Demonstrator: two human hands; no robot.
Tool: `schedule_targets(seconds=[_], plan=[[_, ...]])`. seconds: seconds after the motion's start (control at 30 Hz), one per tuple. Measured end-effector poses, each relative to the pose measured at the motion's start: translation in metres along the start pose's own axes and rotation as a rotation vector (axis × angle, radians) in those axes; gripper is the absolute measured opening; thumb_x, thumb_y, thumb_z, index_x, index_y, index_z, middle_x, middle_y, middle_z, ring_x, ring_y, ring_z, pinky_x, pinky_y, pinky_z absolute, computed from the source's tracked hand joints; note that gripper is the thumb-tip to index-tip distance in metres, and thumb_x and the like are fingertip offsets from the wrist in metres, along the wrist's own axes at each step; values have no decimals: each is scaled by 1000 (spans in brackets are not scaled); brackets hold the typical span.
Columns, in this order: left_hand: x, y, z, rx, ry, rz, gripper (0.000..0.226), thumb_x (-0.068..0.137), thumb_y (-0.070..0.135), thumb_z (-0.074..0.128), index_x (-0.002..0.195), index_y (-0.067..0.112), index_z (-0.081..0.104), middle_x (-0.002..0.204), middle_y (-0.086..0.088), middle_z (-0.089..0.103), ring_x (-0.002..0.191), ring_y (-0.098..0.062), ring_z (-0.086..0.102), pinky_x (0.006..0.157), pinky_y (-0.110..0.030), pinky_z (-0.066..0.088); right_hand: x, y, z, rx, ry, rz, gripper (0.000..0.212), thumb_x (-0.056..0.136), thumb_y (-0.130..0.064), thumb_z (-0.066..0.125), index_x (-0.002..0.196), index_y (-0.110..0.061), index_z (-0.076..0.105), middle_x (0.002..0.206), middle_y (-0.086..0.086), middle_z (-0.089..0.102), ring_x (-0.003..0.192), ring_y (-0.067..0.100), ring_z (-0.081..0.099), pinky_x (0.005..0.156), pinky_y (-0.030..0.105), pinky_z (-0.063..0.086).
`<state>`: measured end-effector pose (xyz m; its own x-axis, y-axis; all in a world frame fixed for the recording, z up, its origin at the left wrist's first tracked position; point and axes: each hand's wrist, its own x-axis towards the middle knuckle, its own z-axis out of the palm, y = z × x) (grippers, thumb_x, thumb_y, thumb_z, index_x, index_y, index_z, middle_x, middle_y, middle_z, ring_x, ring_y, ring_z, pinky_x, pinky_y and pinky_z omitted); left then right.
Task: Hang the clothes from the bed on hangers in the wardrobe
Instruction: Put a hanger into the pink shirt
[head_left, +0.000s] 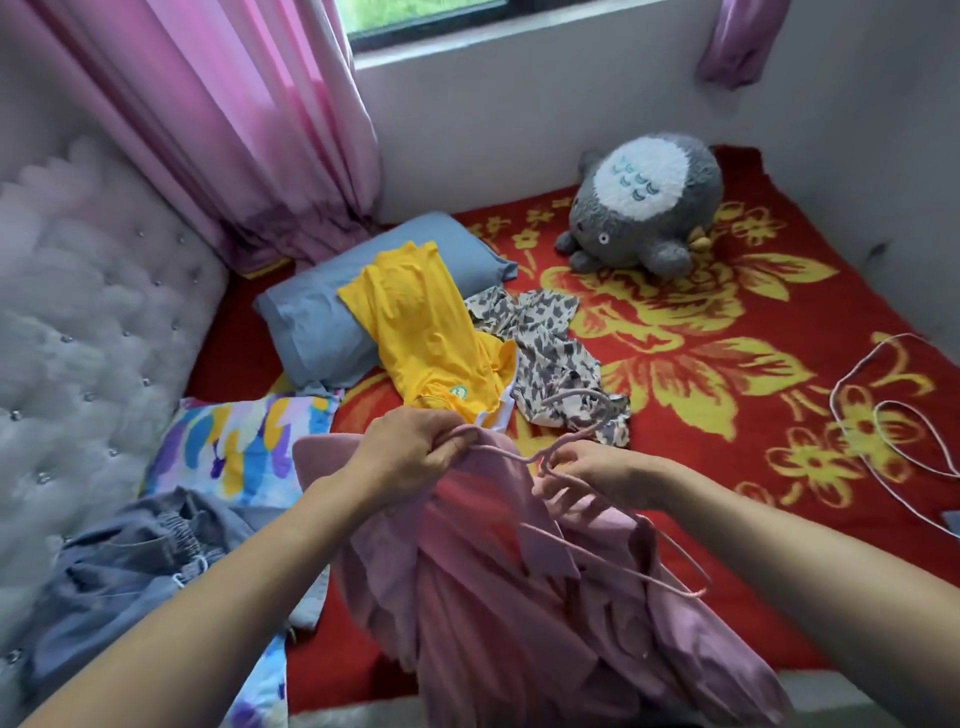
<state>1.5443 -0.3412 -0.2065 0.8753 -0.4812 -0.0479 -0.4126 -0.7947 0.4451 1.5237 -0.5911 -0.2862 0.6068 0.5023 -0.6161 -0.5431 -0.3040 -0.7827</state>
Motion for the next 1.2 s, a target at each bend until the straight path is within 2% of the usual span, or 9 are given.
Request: schedule_targets(seconds=[0.17, 0.27, 0.37, 0.57, 0.67, 0.77, 0.9, 1.03, 1.2], plan=[[-2, 15, -13, 70, 39, 87, 50, 81, 62, 32, 66, 18, 51, 51, 4, 43, 58, -15, 44, 56, -39, 40, 30, -36, 35, -588, 274, -143, 67, 54, -71, 60, 105, -29, 50, 97, 0, 62, 88, 20, 60, 80, 39, 51], [-4, 5, -24, 96, 30, 67, 49, 79, 63, 30, 64, 20, 47, 51, 4, 43, 57, -15, 44, 57, -40, 40, 39, -40, 34, -790, 598, -159, 31, 81, -49, 58, 105, -30, 53, 100, 1, 67, 92, 25, 63, 77, 34, 47], [-5, -10, -35, 49, 65, 26, 42, 80, 62, 33, 57, 27, 42, 51, 5, 42, 56, -14, 43, 57, -41, 39, 26, -27, 14, -786, 830, -89, 11, 81, -33, 58, 90, -29, 62, 99, 1, 70, 95, 27, 64, 73, 32, 47], [3, -11, -43, -24, 100, 33, 41, 81, 60, 36, 56, 28, 41, 51, 8, 45, 52, -9, 40, 55, -35, 32, 7, -30, -27, -418, 952, -155, 21, 83, -12, 48, 66, -8, 59, 70, 7, 62, 72, 26, 56, 61, 32, 39], [9, -13, -49, -62, 120, 32, 38, 86, 56, 41, 60, 29, 45, 54, 13, 48, 53, -7, 41, 56, -36, 34, -18, -55, -39, -191, 919, -327, 25, 79, -27, 49, 59, -13, 48, 59, 0, 48, 62, 18, 45, 54, 31, 36], [16, -22, -60, -77, 155, 37, 42, 82, 63, 36, 64, 27, 49, 55, 10, 49, 56, -9, 44, 59, -38, 39, -50, -71, -44, -676, 780, -380, 41, 70, -53, 68, 76, -16, 53, 69, -6, 58, 65, 15, 54, 59, 34, 42], [23, -20, -70, -86, 173, 90, 53, 80, 68, 36, 72, 21, 59, 57, 6, 53, 61, -11, 52, 61, -39, 43, -63, -67, -59, -1307, 795, -160, 28, 78, -51, 60, 86, -25, 56, 83, -2, 66, 86, 28, 63, 61, 31, 37], [25, -1, -71, 64, 178, 153, 60, 74, 76, 32, 78, 24, 61, 55, 9, 53, 58, -11, 49, 57, -34, 39, -63, -46, -86, -1096, 922, 27, 13, 78, -36, 56, 78, -24, 60, 91, 3, 69, 93, 29, 65, 63, 30, 41], [25, 0, -75, 174, 209, 189, 68, 72, 76, 27, 73, 19, 64, 56, 1, 54, 60, -15, 52, 54, -33, 32, -84, -33, -105, -770, 1079, -11, 16, 78, -29, 56, 71, -15, 58, 88, 14, 69, 89, 37, 63, 61, 35, 42]])
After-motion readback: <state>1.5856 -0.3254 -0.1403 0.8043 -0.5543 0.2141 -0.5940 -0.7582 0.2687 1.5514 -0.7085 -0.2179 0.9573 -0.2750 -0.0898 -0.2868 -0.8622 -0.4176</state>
